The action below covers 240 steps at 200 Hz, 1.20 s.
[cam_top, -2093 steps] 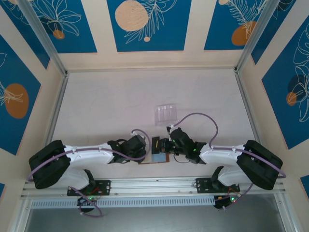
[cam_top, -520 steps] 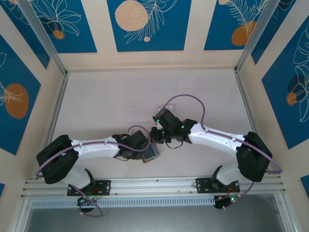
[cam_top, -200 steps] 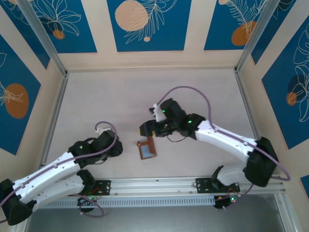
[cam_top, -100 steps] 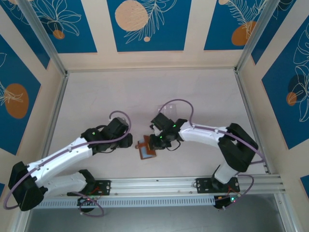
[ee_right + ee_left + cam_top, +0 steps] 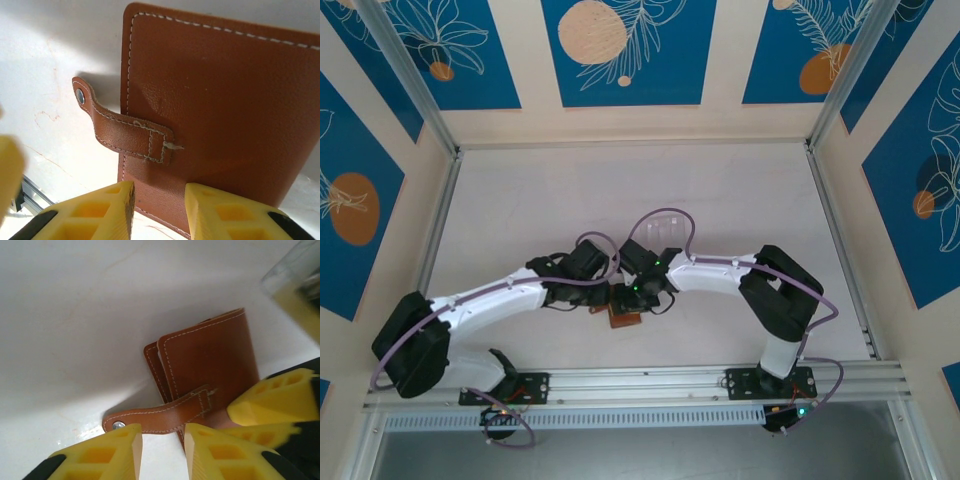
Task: Put the credit cards into the card holder
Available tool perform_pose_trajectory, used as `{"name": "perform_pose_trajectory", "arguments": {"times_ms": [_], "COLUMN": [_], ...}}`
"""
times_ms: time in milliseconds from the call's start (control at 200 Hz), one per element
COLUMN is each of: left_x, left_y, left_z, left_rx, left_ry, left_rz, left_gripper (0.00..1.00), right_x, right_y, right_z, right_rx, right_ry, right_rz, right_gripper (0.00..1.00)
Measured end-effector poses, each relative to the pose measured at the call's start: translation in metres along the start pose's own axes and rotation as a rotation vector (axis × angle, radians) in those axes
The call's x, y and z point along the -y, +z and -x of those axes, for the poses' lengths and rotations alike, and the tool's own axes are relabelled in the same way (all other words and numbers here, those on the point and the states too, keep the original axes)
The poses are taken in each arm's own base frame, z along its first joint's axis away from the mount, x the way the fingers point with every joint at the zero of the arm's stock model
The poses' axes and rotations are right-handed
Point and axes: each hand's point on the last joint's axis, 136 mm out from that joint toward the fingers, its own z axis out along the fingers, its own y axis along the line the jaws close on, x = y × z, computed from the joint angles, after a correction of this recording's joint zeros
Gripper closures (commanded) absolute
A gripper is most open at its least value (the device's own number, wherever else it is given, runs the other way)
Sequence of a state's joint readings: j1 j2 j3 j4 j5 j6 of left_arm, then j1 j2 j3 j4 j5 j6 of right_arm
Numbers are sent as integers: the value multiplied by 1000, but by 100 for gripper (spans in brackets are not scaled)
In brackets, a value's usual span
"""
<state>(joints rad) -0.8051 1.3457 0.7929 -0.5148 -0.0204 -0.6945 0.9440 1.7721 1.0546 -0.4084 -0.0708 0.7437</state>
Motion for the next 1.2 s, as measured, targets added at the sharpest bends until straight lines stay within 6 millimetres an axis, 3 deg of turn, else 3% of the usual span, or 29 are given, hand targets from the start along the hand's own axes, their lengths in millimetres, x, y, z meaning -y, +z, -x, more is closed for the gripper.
{"name": "perform_pose_trajectory", "arguments": {"times_ms": [390, 590, 775, 910, 1075, 1200], "left_x": [-17, -14, -11, -9, -7, -11], "left_y": [41, 46, 51, 54, 51, 40], "left_z": [-24, -16, -11, -8, -6, -16], "left_rx": [-65, -23, 17, 42, 65, 33], "left_ry": [-15, -31, -35, -38, -37, -36], "left_rz": [37, 19, -5, -25, -51, -41], "left_gripper": [76, 77, 78, 80, 78, 73], "right_x": [6, 6, -1, 9, 39, 49], "right_y": [-3, -9, -49, -78, -60, -42], "right_z": [6, 5, 14, 31, 27, 19], "right_rx": [4, 4, 81, 157, 119, 69], "right_ry": [22, 0, -12, 23, 93, 117], "right_rz": [5, -3, 45, 84, 58, 29], "right_gripper": [66, 59, 44, 43, 46, 51]}}
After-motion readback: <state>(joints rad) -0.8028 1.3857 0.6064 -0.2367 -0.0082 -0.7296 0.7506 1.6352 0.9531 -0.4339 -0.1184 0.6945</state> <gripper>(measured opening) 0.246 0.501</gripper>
